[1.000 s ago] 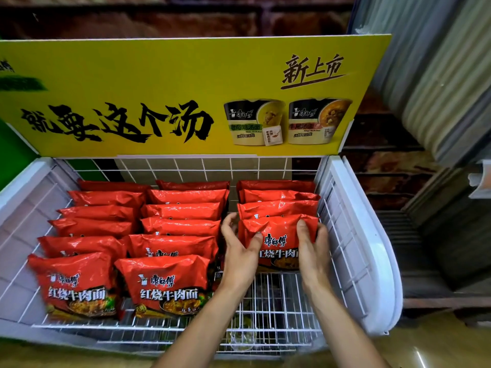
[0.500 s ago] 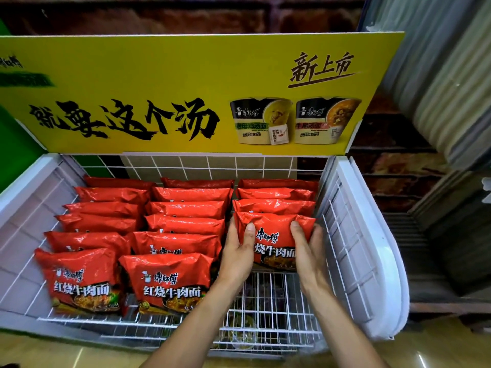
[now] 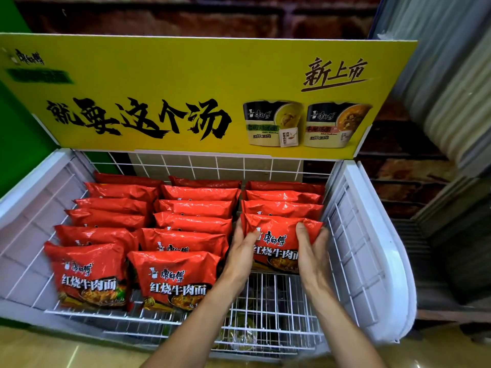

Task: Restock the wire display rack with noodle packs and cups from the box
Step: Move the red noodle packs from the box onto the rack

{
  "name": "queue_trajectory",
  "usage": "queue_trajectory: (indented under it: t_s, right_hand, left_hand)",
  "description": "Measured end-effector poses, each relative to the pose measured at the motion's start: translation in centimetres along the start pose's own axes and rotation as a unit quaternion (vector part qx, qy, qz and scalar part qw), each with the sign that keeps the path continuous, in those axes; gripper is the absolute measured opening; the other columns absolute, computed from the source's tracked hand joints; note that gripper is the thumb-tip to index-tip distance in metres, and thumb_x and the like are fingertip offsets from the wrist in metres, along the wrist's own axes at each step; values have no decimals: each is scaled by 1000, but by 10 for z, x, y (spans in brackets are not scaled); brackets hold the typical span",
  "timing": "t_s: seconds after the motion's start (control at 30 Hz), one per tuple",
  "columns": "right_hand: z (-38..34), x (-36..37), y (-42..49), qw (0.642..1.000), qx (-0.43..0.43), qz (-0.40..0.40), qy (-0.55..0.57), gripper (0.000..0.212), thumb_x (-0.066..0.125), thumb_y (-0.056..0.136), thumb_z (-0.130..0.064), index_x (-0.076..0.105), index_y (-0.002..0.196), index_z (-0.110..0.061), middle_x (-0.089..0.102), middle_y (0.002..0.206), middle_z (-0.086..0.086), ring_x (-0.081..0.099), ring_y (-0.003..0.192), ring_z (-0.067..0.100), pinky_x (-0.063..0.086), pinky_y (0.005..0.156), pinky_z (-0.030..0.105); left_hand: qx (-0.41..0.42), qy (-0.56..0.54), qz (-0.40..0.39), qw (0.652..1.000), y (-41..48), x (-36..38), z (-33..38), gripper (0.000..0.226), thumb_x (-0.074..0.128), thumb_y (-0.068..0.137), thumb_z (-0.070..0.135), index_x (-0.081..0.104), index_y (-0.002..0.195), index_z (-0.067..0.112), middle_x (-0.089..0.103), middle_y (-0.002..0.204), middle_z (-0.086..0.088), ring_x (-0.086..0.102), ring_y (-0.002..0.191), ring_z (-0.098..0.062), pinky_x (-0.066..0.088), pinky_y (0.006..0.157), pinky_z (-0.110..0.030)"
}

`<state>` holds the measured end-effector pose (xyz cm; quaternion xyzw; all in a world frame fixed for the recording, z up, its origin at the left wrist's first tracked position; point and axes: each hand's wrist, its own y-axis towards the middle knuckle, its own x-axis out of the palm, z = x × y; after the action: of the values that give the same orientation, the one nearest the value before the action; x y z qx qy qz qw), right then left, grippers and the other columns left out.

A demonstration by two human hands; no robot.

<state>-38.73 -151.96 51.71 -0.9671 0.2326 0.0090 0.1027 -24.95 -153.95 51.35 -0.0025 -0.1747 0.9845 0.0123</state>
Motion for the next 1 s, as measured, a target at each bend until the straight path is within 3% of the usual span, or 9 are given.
queue_trajectory:
  t_s: [0.13,0.27,0.37,0.47,0.53,0.67,0.8,1.0]
  right_hand:
    - [1,-2,-5,1000,-1,8,-6,36,48,104,-37,40,132,-16,58,113,1,55,86,1,40,62,19]
    - [7,-5,-7,999,-7,23,-29,29,51,104,-35,48,126,-16,61,113,1,57,87,2,41,64,22]
    - [9,-4,-6,998,-15,34,-54,30,51,104,-31,53,129,-14,62,118,4,59,93,12,40,67,20]
    - [5,-4,-3,996,-18,41,-71,33,49,105,-31,53,132,-12,60,120,3,58,105,22,40,75,27]
    - [4,-4,-3,996,-18,41,-81,34,47,106,-32,53,132,-11,60,120,3,57,103,21,39,80,29]
    - [4,-7,-7,995,-17,40,-86,27,46,106,-35,52,124,-16,59,107,-1,54,85,10,37,74,29]
    - [6,-10,-12,996,-14,39,-76,31,47,105,-37,48,131,-20,60,113,-1,53,85,-1,40,67,26]
    - [5,-13,-25,996,-18,26,-84,42,52,104,-35,42,141,-21,56,117,-5,53,94,11,37,84,29]
  left_hand:
    - [7,20,0,1000,-10,-4,-3,76,54,92,24,18,155,48,48,140,15,48,128,-12,39,112,-40]
    - [-1,58,-17,998,-14,-8,-13,85,52,97,2,10,156,47,44,140,13,43,128,-9,37,112,-35]
    - [1,68,-15,998,-15,-5,-13,81,50,99,-1,13,158,39,44,138,11,43,126,-7,35,112,-29]
    - [4,72,-18,997,-16,-4,-12,80,50,98,-1,14,159,38,46,143,9,44,127,-7,35,112,-29]
    - [1,78,-19,997,-17,-5,-11,81,51,99,2,11,159,40,45,144,10,42,129,-6,34,117,-33]
    - [-8,98,-22,995,-22,-9,-12,82,53,101,11,5,158,45,40,151,9,38,139,-13,30,121,-41]
    - [-3,117,-29,993,-28,-14,-12,84,53,101,11,2,159,46,35,158,6,35,144,-17,28,120,-40]
    - [12,127,-37,991,-41,-16,-13,84,53,102,14,-1,159,44,28,162,9,32,141,-11,25,118,-35]
